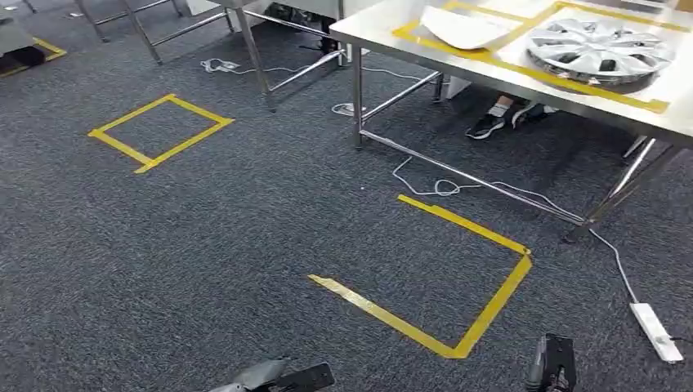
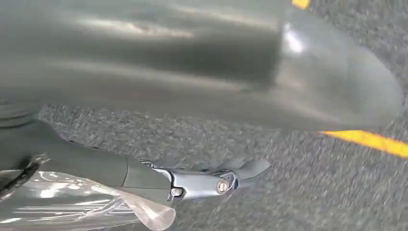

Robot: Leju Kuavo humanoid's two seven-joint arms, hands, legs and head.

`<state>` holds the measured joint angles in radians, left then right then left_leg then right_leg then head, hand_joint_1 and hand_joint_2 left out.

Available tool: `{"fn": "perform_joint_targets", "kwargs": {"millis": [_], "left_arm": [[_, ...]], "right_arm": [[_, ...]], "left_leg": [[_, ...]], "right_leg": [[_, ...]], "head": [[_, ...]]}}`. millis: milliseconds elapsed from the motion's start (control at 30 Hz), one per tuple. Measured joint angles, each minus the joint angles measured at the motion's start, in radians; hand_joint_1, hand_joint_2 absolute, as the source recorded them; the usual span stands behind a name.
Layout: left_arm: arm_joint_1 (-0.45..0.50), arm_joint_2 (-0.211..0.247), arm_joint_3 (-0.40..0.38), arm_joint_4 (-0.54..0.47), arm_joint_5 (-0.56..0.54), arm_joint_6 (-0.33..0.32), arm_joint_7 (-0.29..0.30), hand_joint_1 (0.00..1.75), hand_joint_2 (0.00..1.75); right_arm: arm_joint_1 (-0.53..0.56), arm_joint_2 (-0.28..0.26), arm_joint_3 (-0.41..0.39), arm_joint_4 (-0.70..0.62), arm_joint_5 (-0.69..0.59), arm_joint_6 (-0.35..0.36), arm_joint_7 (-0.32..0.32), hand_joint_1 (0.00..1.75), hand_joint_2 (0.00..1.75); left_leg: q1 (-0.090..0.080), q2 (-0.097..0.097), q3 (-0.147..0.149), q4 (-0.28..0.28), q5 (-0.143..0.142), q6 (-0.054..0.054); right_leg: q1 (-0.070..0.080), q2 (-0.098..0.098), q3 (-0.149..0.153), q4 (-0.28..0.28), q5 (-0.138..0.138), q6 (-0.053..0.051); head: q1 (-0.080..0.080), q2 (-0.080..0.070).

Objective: Take the parts from the cabinet and place them on the table.

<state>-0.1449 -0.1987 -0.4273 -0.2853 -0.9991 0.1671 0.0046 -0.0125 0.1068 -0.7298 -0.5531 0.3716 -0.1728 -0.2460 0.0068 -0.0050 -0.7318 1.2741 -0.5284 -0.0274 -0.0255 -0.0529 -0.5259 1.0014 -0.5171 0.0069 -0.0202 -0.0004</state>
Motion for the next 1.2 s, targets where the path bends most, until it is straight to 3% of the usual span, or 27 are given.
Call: {"fn": "perform_joint_targets", "kwargs": {"millis": [67, 100, 133, 167, 267, 333, 400, 433, 467, 500, 567, 600, 633, 667, 767, 800, 833, 867, 933, 967, 1000, 1033, 1067, 1100, 1133, 1167, 1200], "left_arm": [[-0.002, 0.0, 0.0, 0.0, 0.0, 0.0, 0.0, 0.0, 0.0], [-0.004, 0.0, 0.0, 0.0, 0.0, 0.0, 0.0, 0.0, 0.0], [-0.007, -0.001, 0.0, 0.0, 0.0, 0.0, 0.0, 0.0, 0.0], [-0.007, -0.001, 0.0, 0.0, 0.0, 0.0, 0.0, 0.0, 0.0], [0.001, 0.002, 0.0, 0.0, 0.0, 0.0, 0.0, 0.0, 0.0], [-0.003, 0.0, 0.0, 0.0, 0.0, 0.001, 0.0, 0.0, 0.0], [-0.007, -0.004, 0.0, 0.0, 0.0, 0.001, 0.0, 0.0, 0.0], [-0.006, -0.004, 0.0, 0.0, 0.0, 0.001, 0.0, 0.0, 0.0], [-0.004, -0.003, 0.0, 0.0, 0.0, 0.0, 0.0, 0.0, 0.0], [-0.003, -0.003, 0.0, 0.0, 0.0, 0.0, 0.0, 0.0, 0.0], [-0.003, -0.004, 0.0, 0.0, -0.001, -0.002, 0.0, 0.0, 0.0], [-0.003, -0.005, -0.001, 0.0, -0.003, -0.003, -0.001, 0.0, 0.0], [-0.005, -0.005, -0.001, 0.0, -0.005, -0.004, -0.001, 0.0, 0.0], [-0.007, -0.005, -0.001, 0.0, -0.005, -0.006, -0.001, 0.0, 0.0], [-0.002, -0.003, -0.005, 0.0, -0.007, -0.006, -0.002, 0.0, 0.0], [0.0, -0.003, -0.007, 0.0, -0.008, -0.008, -0.002, 0.0, 0.0], [-0.002, -0.003, -0.008, 0.0, -0.011, -0.008, -0.003, 0.0, 0.0], [-0.005, -0.004, -0.008, 0.0, -0.015, -0.009, -0.005, 0.0, 0.0], [-0.006, -0.006, -0.012, 0.0, -0.018, -0.012, -0.008, 0.0, 0.0], [-0.005, -0.005, -0.016, 0.0, -0.018, -0.015, -0.008, 0.0, 0.0], [-0.003, -0.005, -0.018, 0.0, -0.019, -0.016, -0.008, 0.0, 0.0], [-0.003, -0.005, -0.021, 0.0, -0.02, -0.018, -0.008, 0.0, 0.0], [-0.004, -0.005, -0.024, 0.0, -0.021, -0.018, -0.008, 0.0, 0.0], [-0.004, -0.005, -0.024, 0.0, -0.021, -0.018, -0.008, 0.0, 0.0], [-0.006, -0.005, -0.025, 0.0, -0.021, -0.018, -0.008, 0.0, 0.0], [-0.01, -0.006, -0.026, 0.0, -0.022, -0.018, -0.009, 0.0, 0.0], [-0.012, -0.006, -0.026, 0.0, -0.024, -0.018, -0.009, 0.0, 0.0]], "right_arm": [[-0.002, 0.0, 0.002, 0.0, 0.0, 0.0, 0.0, 0.0, 0.0], [-0.002, 0.0, 0.002, 0.0, 0.0, 0.0, 0.0, 0.0, 0.0], [-0.002, 0.0, 0.002, 0.0, 0.0, 0.0, 0.0, 0.0, 0.0], [-0.002, 0.0, 0.002, 0.0, 0.0, 0.0, 0.0, 0.0, 0.0], [-0.007, 0.0, 0.003, 0.0, 0.0, 0.0, 0.0, 0.0, 0.0], [-0.009, -0.001, 0.004, 0.0, 0.0, 0.001, 0.0, 0.0, 0.0], [-0.003, -0.001, 0.005, 0.0, 0.0, 0.002, 0.0, 0.0, 0.0], [0.001, -0.002, 0.004, 0.0, 0.0, 0.002, 0.0, 0.0, 0.0], [0.003, -0.002, 0.004, 0.0, 0.0, 0.002, 0.0, 0.0, 0.0], [0.004, -0.002, 0.003, 0.001, 0.0, 0.002, 0.0, 0.0, 0.0], [0.0, -0.002, 0.003, 0.0, 0.0, 0.002, 0.0, 0.0, 0.0], [-0.002, -0.003, 0.003, 0.0, 0.0, 0.002, 0.0, 0.0, 0.0], [-0.004, -0.003, 0.004, 0.001, 0.0, 0.003, 0.0, 0.0, 0.0], [-0.005, -0.003, 0.004, 0.001, 0.0, 0.003, 0.0, 0.0, 0.0], [-0.002, -0.003, 0.003, 0.002, -0.001, 0.003, 0.001, 0.0, 0.0], [-0.005, -0.001, 0.004, 0.002, 0.0, 0.003, 0.0, 0.0, 0.0], [-0.005, -0.001, 0.004, 0.002, 0.0, 0.004, 0.0, 0.0, 0.0], [-0.004, -0.003, 0.003, 0.002, 0.0, 0.003, 0.0, 0.0, 0.0], [-0.001, -0.005, 0.002, 0.002, 0.0, 0.003, 0.0, 0.0, 0.0], [-0.001, -0.005, 0.002, 0.002, -0.001, 0.003, 0.0, 0.0, 0.0], [-0.003, -0.005, 0.003, 0.002, 0.0, 0.003, 0.0, 0.0, 0.0], [-0.006, -0.005, 0.003, 0.002, 0.0, 0.003, 0.0, 0.0, 0.0], [-0.007, -0.005, 0.003, 0.002, 0.0, 0.003, 0.0, 0.0, 0.0], [-0.009, -0.005, 0.003, 0.002, 0.0, 0.003, 0.0, 0.0, 0.0], [-0.01, -0.005, 0.003, 0.003, 0.0, 0.003, -0.001, 0.0, 0.0], [-0.011, -0.005, 0.003, 0.004, 0.0, 0.003, -0.002, 0.0, 0.0], [-0.011, -0.005, 0.003, 0.005, -0.001, 0.002, -0.002, 0.0, 0.0]], "left_leg": [[-0.002, 0.026, 0.1, -0.178, 0.082, 0.008], [-0.01, 0.073, 0.135, -0.245, 0.083, 0.015], [-0.019, 0.078, 0.141, -0.261, 0.076, 0.027], [-0.02, 0.073, 0.136, -0.257, 0.076, 0.028], [-0.021, 0.043, 0.14, -0.269, 0.08, 0.048], [-0.014, 0.022, 0.142, -0.275, 0.084, 0.058], [-0.017, -0.004, 0.14, -0.275, 0.084, 0.066], [-0.018, -0.018, 0.14, -0.274, 0.084, 0.068], [-0.019, -0.032, 0.141, -0.274, 0.084, 0.067], [-0.02, -0.047, 0.142, -0.273, 0.084, 0.067], [-0.019, -0.073, 0.146, -0.271, 0.083, 0.066], [-0.018, -0.083, 0.147, -0.269, 0.081, 0.062], [-0.023, -0.092, 0.141, -0.264, 0.08, 0.056], [-0.02, -0.103, 0.132, -0.255, 0.08, 0.053], [-0.013, -0.134, 0.124, -0.258, 0.088, 0.037], [-0.015, -0.106, 0.121, -0.248, 0.076, 0.032], [-0.019, -0.057, 0.106, -0.214, 0.052, 0.026], [-0.017, -0.028, 0.075, -0.148, 0.017, 0.019], [-0.009, -0.006, -0.001, 0.008, -0.046, 0.012], [-0.006, -0.004, -0.022, 0.05, -0.053, 0.01], [-0.004, -0.003, -0.021, 0.046, -0.038, 0.01], [-0.003, -0.002, 0.0, 0.001, -0.001, 0.011], [-0.004, 0.004, 0.042, -0.081, 0.045, 0.015], [-0.006, 0.022, 0.087, -0.165, 0.084, 0.02], [-0.014, 0.075, 0.119, -0.228, 0.09, 0.027], [-0.029, 0.093, 0.128, -0.249, 0.081, 0.034], [-0.027, 0.086, 0.123, -0.247, 0.077, 0.04]], "right_leg": [[0.0, -0.023, 0.008, 0.0, -0.005, 0.006], [0.001, -0.032, 0.011, -0.001, -0.008, 0.012], [0.009, -0.041, 0.009, 0.002, -0.012, 0.02], [0.01, -0.05, 0.011, 0.0, -0.013, 0.023], [0.008, -0.079, 0.023, -0.008, -0.018, 0.043], [0.003, 0.011, -0.006, 0.051, -0.066, 0.044], [0.004, 0.042, -0.087, 0.213, -0.134, 0.042], [0.006, 0.048, -0.128, 0.284, -0.151, 0.042], [0.006, 0.05, -0.147, 0.304, -0.143, 0.041], [0.006, 0.052, -0.144, 0.277, -0.109, 0.039], [0.004, 0.061, -0.085, 0.128, -0.011, 0.037], [0.001, 0.09, -0.051, 0.048, 0.027, 0.036], [-0.003, 0.14, -0.041, 0.025, 0.011, 0.036], [-0.005, 0.135, -0.027, 0.012, 0.009, 0.034], [0.001, 0.108, -0.026, 0.013, 0.013, 0.024], [-0.003, 0.092, -0.022, 0.008, 0.015, 0.018], [-0.003, 0.084, -0.019, 0.006, 0.013, 0.012], [-0.002, 0.069, -0.015, 0.006, 0.01, 0.007], [0.002, 0.037, -0.012, 0.006, 0.006, 0.002], [0.002, 0.024, -0.011, 0.007, 0.004, 0.001], [0.002, 0.012, -0.009, 0.007, 0.002, 0.002], [0.002, 0.0, -0.006, 0.007, -0.001, 0.003], [0.002, -0.012, -0.001, 0.007, -0.004, 0.005], [0.002, -0.022, 0.005, 0.006, -0.008, 0.008], [0.004, -0.032, 0.009, 0.005, -0.013, 0.013], [0.012, -0.041, 0.009, 0.009, -0.019, 0.022], [0.012, -0.053, 0.009, 0.006, -0.018, 0.026]], "head": [[0.0, 0.0], [0.001, 0.0], [0.0, 0.0], [0.005, 0.0], [0.004, 0.0], [0.012, 0.0], [0.018, 0.0], [0.019, 0.0], [0.019, 0.0], [0.018, 0.0], [0.019, 0.0], [0.019, 0.0], [0.019, 0.0], [0.015, 0.0], [0.018, 0.0], [0.017, 0.0], [0.007, 0.0], [0.004, 0.0], [0.005, 0.0], [0.005, 0.0], [0.005, 0.0], [0.004, 0.0], [0.005, 0.0], [0.005, 0.0], [0.005, 0.0], [0.003, 0.0], [0.007, 0.0]]}}
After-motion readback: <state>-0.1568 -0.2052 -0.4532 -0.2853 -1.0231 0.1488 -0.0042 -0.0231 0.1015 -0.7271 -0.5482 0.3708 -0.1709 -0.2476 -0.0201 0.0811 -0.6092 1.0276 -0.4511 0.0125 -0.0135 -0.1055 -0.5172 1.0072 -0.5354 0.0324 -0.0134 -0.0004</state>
